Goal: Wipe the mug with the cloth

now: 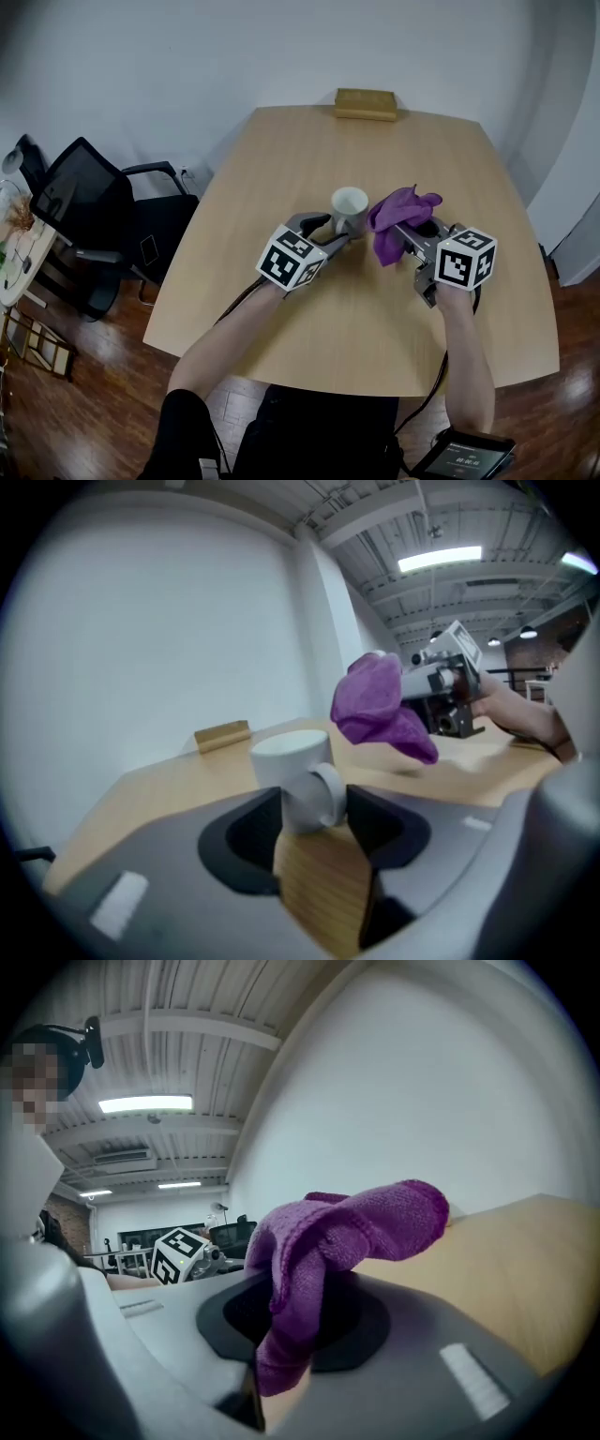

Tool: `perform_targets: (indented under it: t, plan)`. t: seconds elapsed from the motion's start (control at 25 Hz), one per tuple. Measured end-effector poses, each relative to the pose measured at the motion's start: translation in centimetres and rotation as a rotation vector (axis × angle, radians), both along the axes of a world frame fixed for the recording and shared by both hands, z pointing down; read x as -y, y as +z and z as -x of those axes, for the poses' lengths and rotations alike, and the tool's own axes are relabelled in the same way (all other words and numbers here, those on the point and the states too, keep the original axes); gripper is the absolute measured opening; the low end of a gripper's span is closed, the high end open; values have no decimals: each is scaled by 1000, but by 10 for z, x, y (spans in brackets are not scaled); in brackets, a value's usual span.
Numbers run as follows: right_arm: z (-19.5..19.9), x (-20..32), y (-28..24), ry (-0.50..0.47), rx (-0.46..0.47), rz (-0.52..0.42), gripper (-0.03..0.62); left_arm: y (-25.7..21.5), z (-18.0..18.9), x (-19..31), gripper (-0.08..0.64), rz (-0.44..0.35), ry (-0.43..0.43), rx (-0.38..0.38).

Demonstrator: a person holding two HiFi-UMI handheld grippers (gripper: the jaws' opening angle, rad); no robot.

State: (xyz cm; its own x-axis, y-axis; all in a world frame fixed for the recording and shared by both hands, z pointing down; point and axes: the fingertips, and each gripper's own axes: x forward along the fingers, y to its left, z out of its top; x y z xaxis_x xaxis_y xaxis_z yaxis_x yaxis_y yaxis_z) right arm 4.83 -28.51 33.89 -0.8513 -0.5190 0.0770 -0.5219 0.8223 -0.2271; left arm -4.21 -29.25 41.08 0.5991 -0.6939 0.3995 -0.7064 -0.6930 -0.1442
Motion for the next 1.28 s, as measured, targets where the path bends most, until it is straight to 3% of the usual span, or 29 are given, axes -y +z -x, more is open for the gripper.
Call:
perform_targets:
  t: [0.16,0.4,0.68,1.2,1.28]
  plan:
    - [-15,7,-9,43,29,-15,74,-3,30,20,87,-40,-113,5]
    - [-13,7,-6,49,9,-14,75,-2,47,59,84,-22,-109,10]
    - [-18,11,1,77,-5,-5,74,-4,36,89,58,5,-124,-85]
    - [-20,16,4,86,-3,4,74,-3,25,81,64,7,-94,-84]
    - [-20,16,6,83,4,11,74,-4,27,80,96,-1,-90,-87]
